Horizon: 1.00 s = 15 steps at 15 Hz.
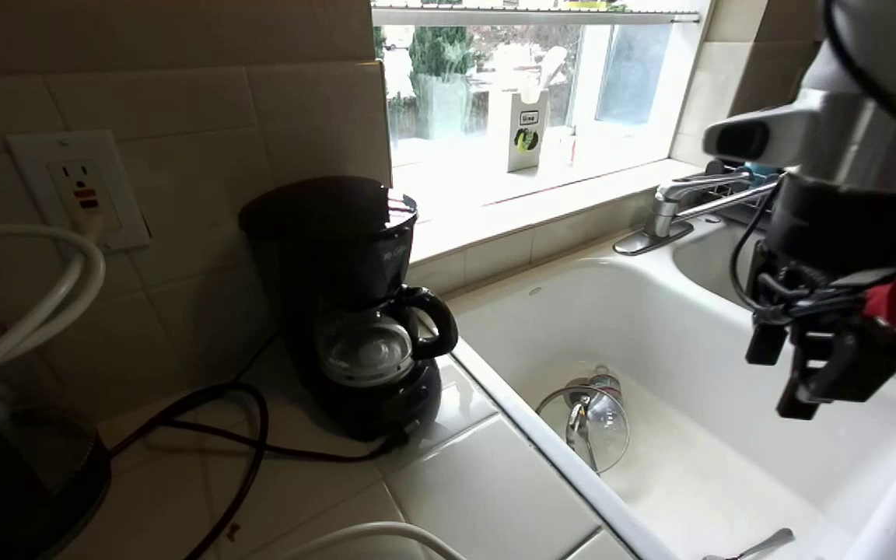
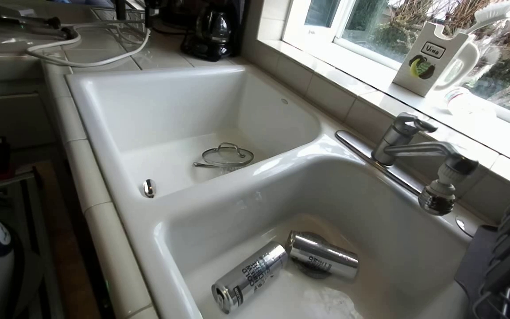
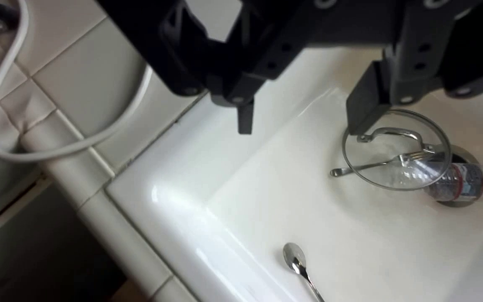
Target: Press a button on the bottom part of the coffee maker
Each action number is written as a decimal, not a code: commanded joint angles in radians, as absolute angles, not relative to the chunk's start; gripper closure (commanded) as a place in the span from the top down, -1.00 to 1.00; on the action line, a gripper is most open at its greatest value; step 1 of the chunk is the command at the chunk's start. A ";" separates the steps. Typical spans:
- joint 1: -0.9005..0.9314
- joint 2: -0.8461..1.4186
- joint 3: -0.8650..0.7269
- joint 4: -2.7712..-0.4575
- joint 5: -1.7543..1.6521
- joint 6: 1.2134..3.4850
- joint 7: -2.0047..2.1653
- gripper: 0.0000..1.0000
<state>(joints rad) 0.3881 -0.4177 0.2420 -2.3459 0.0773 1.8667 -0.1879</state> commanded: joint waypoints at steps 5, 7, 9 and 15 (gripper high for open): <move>0.354 -0.748 0.169 -2.389 0.097 1.652 -0.209 1.00; 0.322 -0.800 0.163 -2.394 0.105 1.638 -0.147 1.00; 0.310 -0.836 0.157 -2.396 0.117 1.638 -0.126 1.00; 0.304 -0.822 0.164 -2.377 0.100 1.645 -0.145 0.99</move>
<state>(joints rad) 0.3179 -0.8217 0.1550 -2.3807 0.0925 1.6488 -0.1376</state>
